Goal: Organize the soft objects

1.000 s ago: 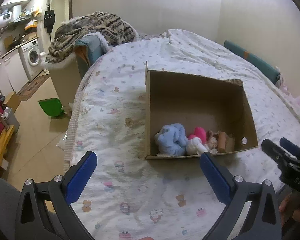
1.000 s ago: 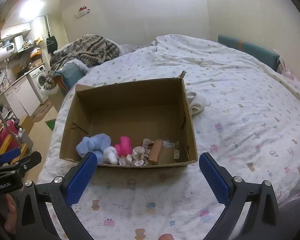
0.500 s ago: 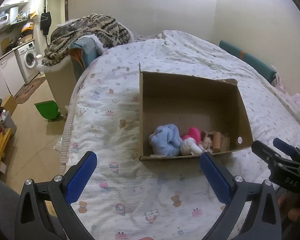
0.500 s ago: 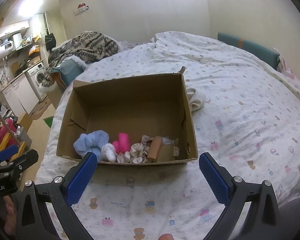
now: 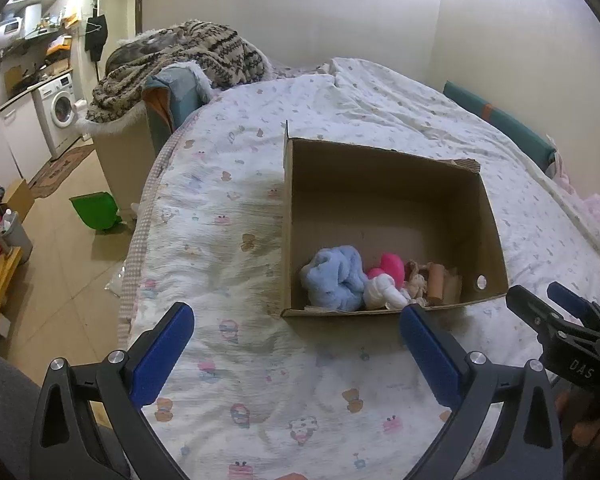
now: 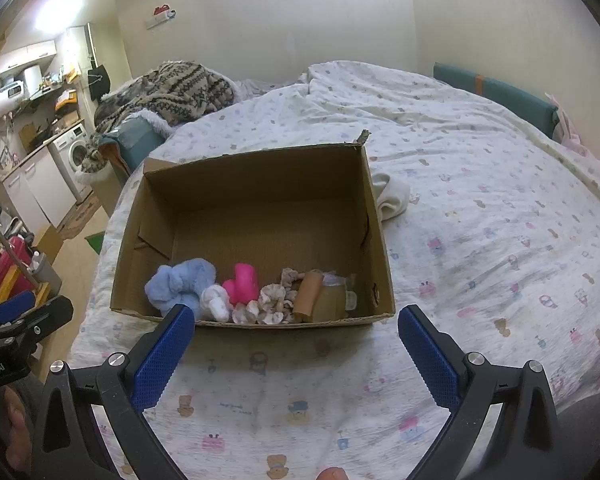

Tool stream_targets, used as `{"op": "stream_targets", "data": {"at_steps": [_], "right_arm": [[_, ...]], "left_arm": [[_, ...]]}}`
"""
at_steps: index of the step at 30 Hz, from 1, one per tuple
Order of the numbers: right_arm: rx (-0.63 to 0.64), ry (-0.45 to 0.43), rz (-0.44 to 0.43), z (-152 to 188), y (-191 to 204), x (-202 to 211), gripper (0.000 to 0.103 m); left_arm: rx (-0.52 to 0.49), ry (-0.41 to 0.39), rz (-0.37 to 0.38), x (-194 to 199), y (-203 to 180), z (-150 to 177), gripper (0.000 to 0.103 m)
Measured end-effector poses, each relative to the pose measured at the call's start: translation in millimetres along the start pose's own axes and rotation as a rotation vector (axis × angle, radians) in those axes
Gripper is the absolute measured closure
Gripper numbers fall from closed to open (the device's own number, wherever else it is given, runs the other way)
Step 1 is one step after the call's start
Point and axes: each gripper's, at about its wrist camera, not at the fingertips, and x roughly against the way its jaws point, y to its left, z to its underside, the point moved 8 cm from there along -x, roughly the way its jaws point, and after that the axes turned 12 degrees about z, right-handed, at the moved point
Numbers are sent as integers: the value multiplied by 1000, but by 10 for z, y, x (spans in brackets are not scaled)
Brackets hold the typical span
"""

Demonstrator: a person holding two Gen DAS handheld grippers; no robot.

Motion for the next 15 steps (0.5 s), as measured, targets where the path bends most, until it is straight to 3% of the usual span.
{"op": "stream_targets", "data": {"at_steps": [15], "right_arm": [[-14, 2, -9, -23, -9, 7, 0]], "left_arm": [[-12, 5, 2, -17, -9, 12, 0]]}}
